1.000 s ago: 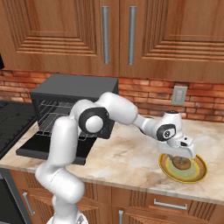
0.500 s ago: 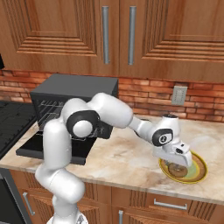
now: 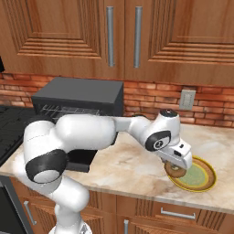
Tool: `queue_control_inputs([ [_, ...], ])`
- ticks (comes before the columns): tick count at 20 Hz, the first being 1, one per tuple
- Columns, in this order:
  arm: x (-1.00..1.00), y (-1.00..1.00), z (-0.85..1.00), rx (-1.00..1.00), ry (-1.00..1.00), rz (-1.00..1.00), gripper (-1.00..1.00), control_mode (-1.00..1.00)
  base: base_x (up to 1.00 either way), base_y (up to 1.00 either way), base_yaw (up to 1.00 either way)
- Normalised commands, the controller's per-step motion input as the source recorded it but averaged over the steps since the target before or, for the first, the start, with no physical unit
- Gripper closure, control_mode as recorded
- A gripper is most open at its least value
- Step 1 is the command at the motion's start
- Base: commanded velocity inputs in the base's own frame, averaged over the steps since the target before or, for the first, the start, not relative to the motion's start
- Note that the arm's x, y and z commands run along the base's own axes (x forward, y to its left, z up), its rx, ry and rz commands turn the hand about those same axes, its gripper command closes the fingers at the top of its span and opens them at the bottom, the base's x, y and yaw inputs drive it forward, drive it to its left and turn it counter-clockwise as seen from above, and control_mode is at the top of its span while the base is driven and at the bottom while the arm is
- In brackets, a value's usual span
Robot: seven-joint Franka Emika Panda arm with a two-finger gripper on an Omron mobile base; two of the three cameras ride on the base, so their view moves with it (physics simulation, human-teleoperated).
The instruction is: Pick up the bagel from the plate, place it on the toaster oven rack, close the door, and set the timer.
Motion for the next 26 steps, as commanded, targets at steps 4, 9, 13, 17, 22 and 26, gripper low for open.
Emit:
queue_control_inputs([
  [4, -0.19, 0.99, 0.89, -0.07, -0.10, 0.00, 1.00, -1.00, 0.00, 0.00, 0.00],
  [9, -0.09, 1.00, 0.91, -0.09, 0.00, 0.00, 1.00, -1.00, 0.00, 0.00, 0.00],
  [13, -0.04, 1.00, 0.43, -0.12, 0.04, 0.00, 1.00, -1.00, 0.00, 0.00, 0.00],
  [17, 0.00, 1.00, 0.26, -0.08, 0.09, 0.00, 1.00, -1.00, 0.00, 0.00, 0.00],
  [22, 0.02, 1.00, 0.08, 0.00, 0.11, 0.00, 1.00, -1.00, 0.00, 0.00, 0.00],
  [26, 0.17, 1.00, 0.06, 0.00, 0.11, 0.01, 1.00, -1.00, 0.00, 0.00, 0.00],
])
